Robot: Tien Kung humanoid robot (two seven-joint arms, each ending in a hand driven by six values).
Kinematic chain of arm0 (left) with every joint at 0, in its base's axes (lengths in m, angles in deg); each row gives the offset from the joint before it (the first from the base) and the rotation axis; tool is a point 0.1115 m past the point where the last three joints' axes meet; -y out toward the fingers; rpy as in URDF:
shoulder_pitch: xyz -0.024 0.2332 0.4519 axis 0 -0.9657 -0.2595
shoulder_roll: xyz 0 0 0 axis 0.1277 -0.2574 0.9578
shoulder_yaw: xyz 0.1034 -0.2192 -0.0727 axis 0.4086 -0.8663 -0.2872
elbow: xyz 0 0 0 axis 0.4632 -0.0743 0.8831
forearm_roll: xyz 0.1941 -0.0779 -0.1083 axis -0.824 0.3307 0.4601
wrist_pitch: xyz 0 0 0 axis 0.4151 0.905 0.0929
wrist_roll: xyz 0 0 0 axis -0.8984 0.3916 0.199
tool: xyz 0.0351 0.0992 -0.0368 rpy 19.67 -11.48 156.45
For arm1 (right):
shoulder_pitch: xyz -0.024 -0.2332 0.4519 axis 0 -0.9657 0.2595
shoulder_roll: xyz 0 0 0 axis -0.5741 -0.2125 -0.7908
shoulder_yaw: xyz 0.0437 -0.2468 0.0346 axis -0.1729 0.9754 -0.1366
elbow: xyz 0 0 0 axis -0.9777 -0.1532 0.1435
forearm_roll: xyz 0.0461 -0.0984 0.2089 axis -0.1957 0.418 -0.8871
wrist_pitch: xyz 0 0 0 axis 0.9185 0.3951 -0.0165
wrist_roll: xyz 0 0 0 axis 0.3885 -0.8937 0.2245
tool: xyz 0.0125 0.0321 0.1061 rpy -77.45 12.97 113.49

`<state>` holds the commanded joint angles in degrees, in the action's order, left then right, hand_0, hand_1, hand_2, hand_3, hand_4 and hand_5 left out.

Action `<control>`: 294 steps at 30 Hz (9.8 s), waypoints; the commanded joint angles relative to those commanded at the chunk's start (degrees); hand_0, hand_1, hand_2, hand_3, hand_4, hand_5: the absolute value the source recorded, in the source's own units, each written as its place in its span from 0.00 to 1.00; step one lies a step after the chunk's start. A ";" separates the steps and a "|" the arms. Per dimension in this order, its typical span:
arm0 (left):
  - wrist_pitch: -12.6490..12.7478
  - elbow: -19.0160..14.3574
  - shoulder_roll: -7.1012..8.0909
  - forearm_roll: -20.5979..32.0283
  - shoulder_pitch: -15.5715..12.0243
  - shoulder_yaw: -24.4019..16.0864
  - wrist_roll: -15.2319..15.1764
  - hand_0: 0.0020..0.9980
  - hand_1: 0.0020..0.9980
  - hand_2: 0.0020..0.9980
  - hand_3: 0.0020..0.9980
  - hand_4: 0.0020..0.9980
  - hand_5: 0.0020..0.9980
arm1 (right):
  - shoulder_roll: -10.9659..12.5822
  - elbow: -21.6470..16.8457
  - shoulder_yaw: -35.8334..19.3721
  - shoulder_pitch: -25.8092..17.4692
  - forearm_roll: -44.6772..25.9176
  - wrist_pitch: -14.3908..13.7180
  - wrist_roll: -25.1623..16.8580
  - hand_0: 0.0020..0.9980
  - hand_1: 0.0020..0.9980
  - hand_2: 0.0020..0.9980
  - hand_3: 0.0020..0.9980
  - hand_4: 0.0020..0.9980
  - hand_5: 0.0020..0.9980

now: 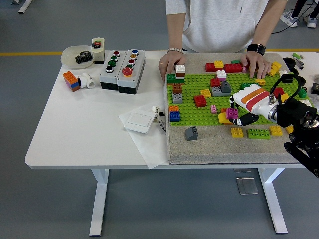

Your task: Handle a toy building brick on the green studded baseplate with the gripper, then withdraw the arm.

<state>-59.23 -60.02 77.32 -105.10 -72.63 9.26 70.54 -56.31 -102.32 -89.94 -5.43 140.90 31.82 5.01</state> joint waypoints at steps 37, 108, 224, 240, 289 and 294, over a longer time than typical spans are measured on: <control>0.05 0.04 0.02 0.11 -0.01 -0.01 0.05 0.82 0.81 0.78 0.62 0.65 0.65 | -0.21 -0.04 -0.09 0.07 -0.06 0.33 0.04 0.44 0.53 0.62 0.58 0.83 0.35; 0.04 0.12 0.05 -0.03 -0.60 -0.04 -0.02 0.81 0.80 0.78 0.62 0.65 0.65 | 7.39 -19.55 -9.98 -11.63 -17.91 1.60 3.44 0.56 0.59 0.64 0.61 0.97 0.41; -0.04 0.18 0.06 -0.59 -1.35 -0.32 0.23 0.81 0.81 0.78 0.62 0.65 0.65 | 6.97 -20.27 -15.75 -12.38 -19.01 0.33 3.43 0.58 0.60 0.66 0.61 0.96 0.42; -0.06 0.28 0.10 -0.61 -0.97 -0.28 0.13 0.81 0.81 0.78 0.62 0.65 0.65 | 7.12 -24.42 -28.67 -16.94 -54.89 -2.80 -3.16 0.70 0.70 0.75 0.72 1.00 0.65; -0.73 -0.01 -0.88 -3.43 -1.88 -1.82 1.00 0.82 0.81 0.78 0.62 0.65 0.65 | 3.41 -16.02 -40.20 -25.70 -98.07 5.83 -6.75 0.90 0.84 0.85 0.88 1.00 1.00; -1.03 -0.18 -0.81 -4.34 -1.87 -2.18 1.20 0.81 0.80 0.78 0.62 0.65 0.65 | 3.81 -15.90 -40.49 -26.18 -97.90 5.93 -6.66 0.90 0.84 0.85 0.87 1.00 1.00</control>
<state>-60.26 -60.19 76.51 -109.44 -74.49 7.08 71.74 -52.50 -118.23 -130.42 -31.61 43.00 37.75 -1.65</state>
